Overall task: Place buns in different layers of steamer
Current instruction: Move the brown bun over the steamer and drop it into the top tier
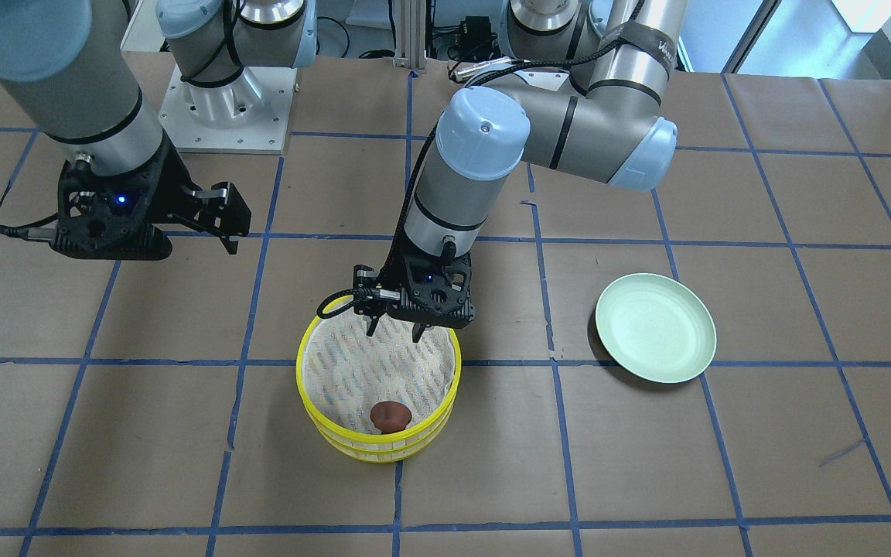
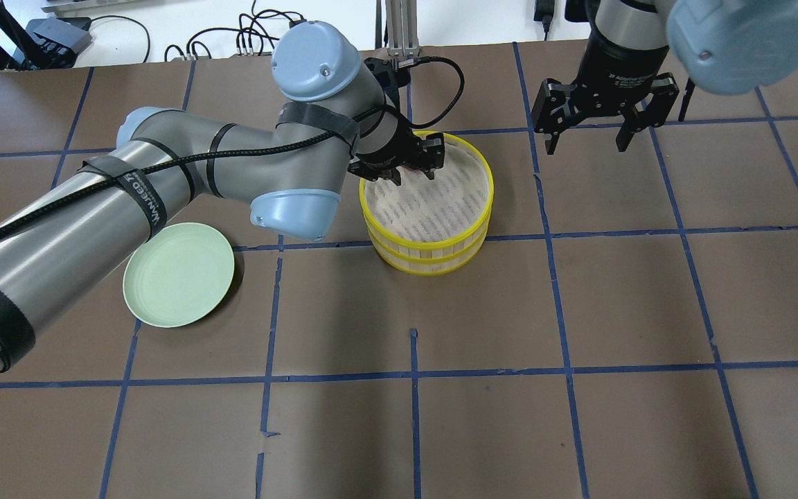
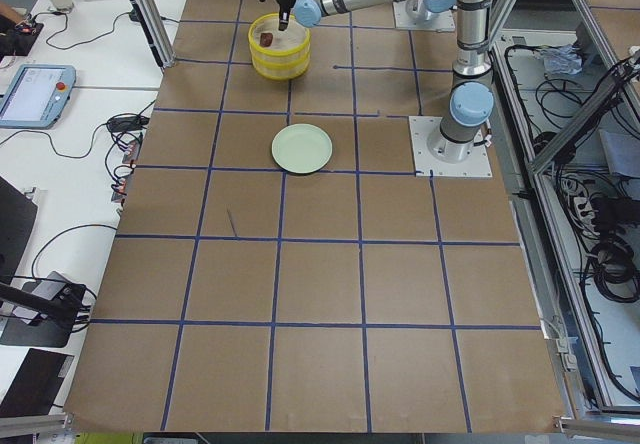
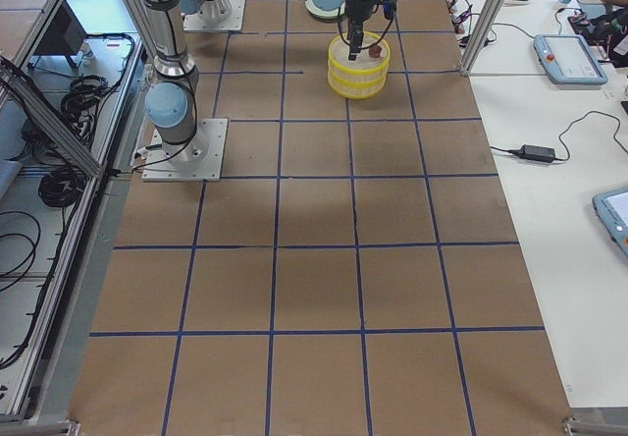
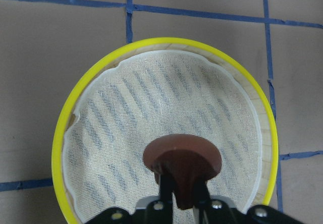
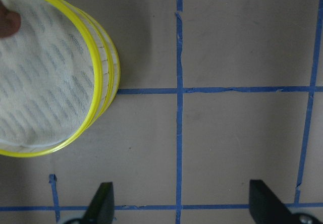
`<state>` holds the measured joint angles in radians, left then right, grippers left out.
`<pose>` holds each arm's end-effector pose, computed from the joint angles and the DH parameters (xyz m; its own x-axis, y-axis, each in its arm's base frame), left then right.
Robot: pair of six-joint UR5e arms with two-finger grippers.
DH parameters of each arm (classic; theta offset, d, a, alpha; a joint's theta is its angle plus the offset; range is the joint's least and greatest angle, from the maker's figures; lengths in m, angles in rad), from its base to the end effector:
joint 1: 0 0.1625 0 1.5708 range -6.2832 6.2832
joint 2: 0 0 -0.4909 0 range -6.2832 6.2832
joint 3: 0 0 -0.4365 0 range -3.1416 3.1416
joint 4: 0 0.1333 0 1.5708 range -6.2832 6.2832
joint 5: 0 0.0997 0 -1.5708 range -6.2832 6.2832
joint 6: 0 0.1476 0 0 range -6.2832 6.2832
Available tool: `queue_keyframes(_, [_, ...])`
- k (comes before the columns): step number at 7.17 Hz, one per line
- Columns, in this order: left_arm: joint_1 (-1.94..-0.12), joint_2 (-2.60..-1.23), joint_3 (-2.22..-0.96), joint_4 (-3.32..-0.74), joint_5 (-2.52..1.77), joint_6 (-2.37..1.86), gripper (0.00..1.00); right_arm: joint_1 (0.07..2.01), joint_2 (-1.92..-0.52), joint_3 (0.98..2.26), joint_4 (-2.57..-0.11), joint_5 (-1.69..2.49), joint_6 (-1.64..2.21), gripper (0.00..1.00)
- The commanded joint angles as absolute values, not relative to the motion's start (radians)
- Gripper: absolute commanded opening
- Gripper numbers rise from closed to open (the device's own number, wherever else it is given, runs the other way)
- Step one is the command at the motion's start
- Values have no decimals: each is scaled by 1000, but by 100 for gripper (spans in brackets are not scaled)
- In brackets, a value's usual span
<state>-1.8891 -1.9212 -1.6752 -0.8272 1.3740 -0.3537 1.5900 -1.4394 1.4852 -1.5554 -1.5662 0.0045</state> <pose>-0.3723 -0.6117 0.3215 -0.9613 0.0222 0.2745 -0.0352 0.9787 -0.2022 0.1453 -0.5882 0.4758 -0.9999 -0.0144 -0.0043 -0.0147 0.9980 0.0612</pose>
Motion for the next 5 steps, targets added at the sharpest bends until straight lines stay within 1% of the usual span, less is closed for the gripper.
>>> queue_keyframes(1, [-1885,-1907,-1680,-830,1422,-315,100,1586,-1460,1479,-1522,-1565,-46,94])
queue_keyframes(2, [-1849,-1878,-1687,-848,1465,-207,100,1588,-1460,1479,-1522,-1565,-46,94])
queue_keyframes(3, [-1776,-1832,-1693,-920,1471,-136,100,1588,-1460,1480,-1522,-1565,-46,94])
queue_keyframes(5, [-1641,-1699,-1680,-1212,1474,80,100,1589,-1460,1485,-1522,-1566,-46,95])
